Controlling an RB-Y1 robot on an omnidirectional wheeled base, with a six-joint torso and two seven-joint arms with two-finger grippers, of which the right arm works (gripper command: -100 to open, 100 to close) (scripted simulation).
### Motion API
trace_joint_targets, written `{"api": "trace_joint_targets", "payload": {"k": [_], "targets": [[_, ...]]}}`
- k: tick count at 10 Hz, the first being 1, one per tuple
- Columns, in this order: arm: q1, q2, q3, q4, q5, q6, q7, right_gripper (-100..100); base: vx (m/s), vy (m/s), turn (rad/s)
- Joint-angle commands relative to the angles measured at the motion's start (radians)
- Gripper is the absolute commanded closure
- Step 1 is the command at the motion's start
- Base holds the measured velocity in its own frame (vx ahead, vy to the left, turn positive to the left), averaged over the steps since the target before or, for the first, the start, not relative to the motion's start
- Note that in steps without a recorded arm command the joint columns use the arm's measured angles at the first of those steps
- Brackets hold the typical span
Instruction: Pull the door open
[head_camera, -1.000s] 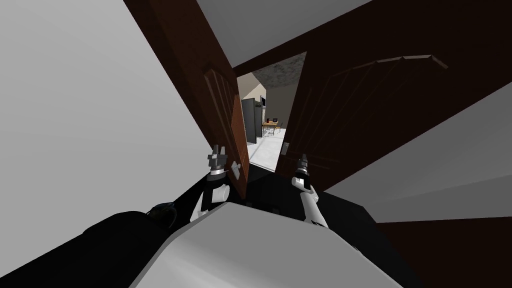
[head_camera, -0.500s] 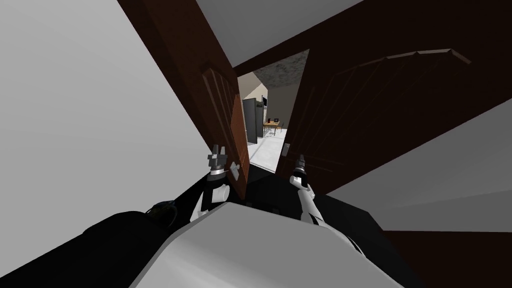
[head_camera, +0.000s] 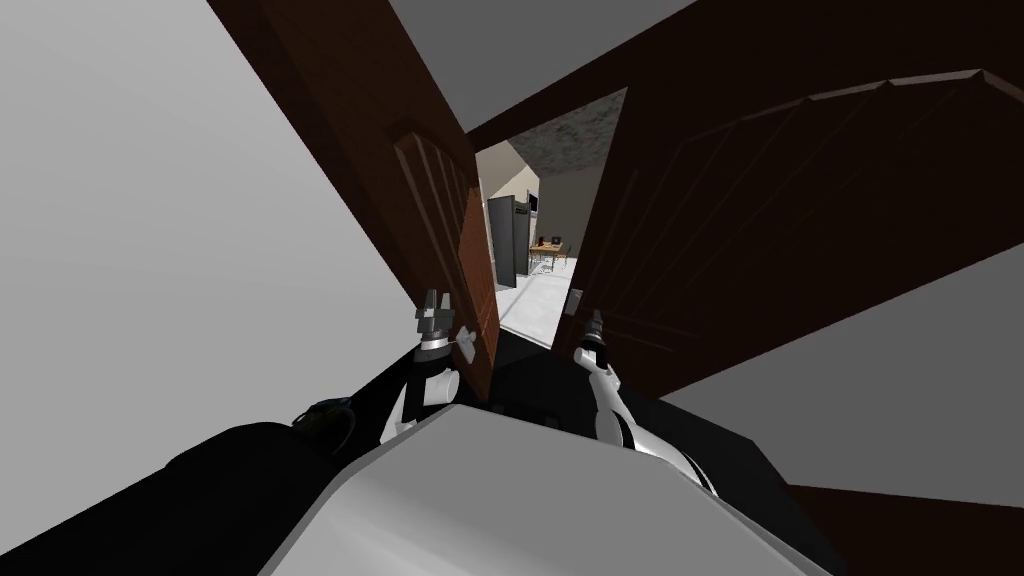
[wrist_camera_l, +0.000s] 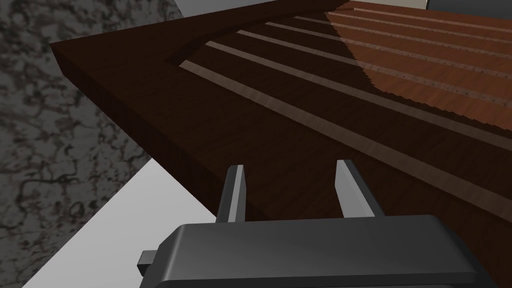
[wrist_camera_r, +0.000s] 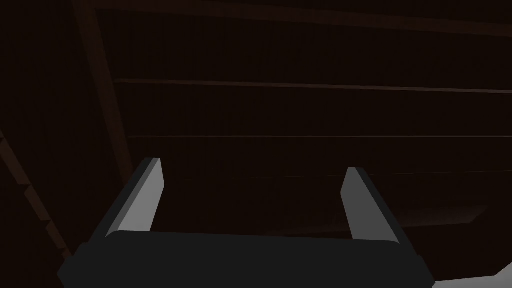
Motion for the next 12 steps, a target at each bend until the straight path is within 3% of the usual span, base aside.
{"api": "trace_joint_targets", "payload": {"k": [1,5,10,12], "targets": [[-0.035,0.005,-0.019,0.05,-0.004,0.002,0.016,-100,0.06,-0.029,0.088],[-0.115,0.024,-0.062,0.192,-0.013,0.007,0.053,-100,0.09,-0.048,0.063],[-0.134,0.029,-0.072,0.223,-0.015,0.009,0.063,-100,0.049,-0.007,0.018],[-0.14,0.001,-0.117,0.224,0.012,0.004,0.061,-100,-0.106,-0.038,0.268]]}}
